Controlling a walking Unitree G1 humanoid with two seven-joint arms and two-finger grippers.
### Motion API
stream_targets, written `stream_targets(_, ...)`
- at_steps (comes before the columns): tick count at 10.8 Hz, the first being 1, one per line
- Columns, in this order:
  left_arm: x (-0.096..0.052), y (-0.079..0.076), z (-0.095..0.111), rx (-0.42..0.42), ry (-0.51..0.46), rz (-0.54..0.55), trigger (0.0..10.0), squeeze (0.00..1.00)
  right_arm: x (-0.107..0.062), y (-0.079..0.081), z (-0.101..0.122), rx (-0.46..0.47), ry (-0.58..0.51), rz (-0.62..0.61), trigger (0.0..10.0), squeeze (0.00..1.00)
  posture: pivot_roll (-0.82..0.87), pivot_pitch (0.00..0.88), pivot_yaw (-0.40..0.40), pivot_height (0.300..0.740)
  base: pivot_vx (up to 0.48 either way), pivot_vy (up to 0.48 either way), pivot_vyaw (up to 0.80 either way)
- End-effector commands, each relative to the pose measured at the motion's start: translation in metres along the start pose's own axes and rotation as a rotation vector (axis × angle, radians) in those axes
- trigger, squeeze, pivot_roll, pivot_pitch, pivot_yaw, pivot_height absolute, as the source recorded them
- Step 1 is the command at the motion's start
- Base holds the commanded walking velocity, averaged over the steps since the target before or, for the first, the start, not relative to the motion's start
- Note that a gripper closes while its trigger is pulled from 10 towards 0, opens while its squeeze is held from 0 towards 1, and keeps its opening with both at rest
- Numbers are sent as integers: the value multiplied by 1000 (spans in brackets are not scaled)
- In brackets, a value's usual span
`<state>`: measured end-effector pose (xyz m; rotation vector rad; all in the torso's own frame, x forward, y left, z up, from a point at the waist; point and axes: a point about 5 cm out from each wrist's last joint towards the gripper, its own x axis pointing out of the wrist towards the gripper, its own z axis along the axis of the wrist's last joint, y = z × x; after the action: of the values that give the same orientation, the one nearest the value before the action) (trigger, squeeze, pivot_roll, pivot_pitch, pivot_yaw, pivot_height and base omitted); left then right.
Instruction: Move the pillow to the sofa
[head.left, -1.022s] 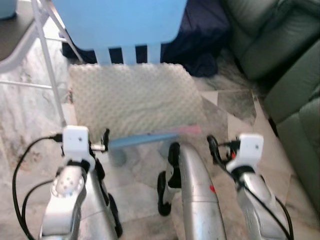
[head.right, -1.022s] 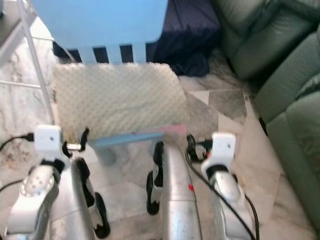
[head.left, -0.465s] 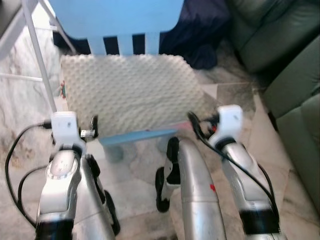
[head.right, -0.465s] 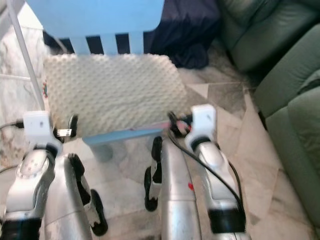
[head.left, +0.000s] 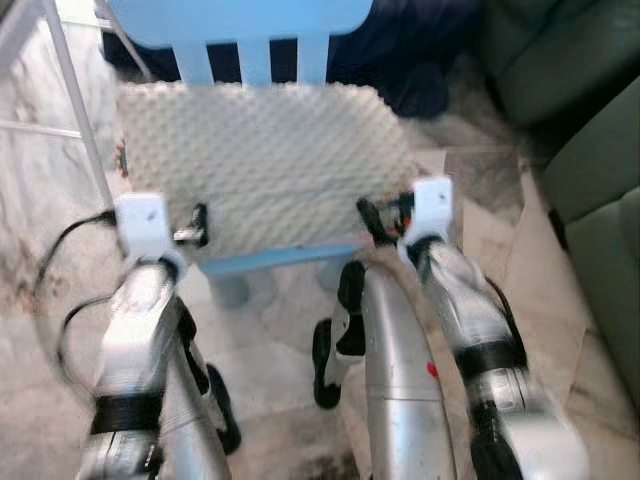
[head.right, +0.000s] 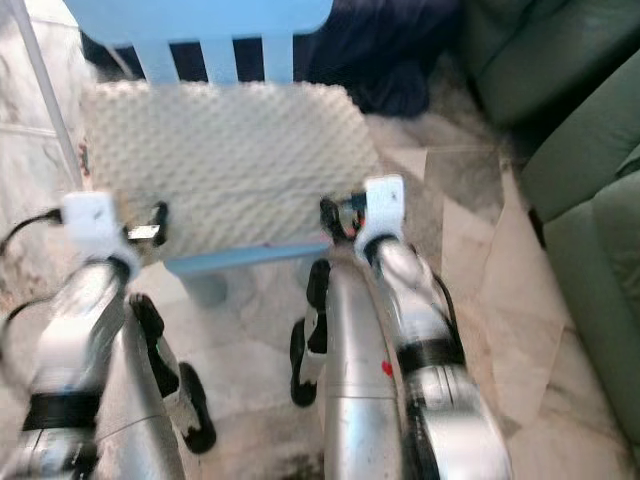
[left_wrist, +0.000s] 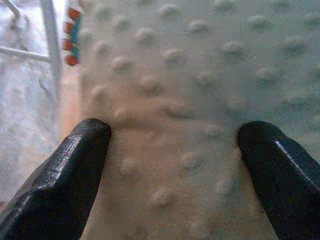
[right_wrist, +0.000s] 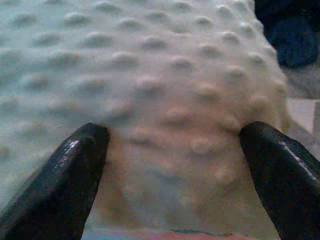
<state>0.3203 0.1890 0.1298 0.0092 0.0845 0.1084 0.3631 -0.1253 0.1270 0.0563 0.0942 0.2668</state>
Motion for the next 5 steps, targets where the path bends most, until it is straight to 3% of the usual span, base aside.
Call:
stream_targets(1,3,-5,-21,21,100,-8,10000,0,3,-1,-15,82,54,-25,10000,0,-27,475,-104,465,0,0,0)
stream_targets(2,6,-6,-26,33,133,-18,10000,0,6,2,-18,130,73,-32,10000,0,-28,475,-104,465,0,0,0)
stream_targets(3,8,-7,-34,65,171,-36,9647,0,10,8,-24,221,87,-23,2157,0,-22,475,-99,465,0,0,0)
stream_targets(4,9,-6,-41,71,189,-41,0,0,10,12,-30,287,98,-20,0,0,-20,473,-97,465,0,0,0)
stream_targets(5,7,-5,-51,67,217,-50,0,0,8,19,-42,324,135,-14,0,0,-22,468,-100,465,0,0,0)
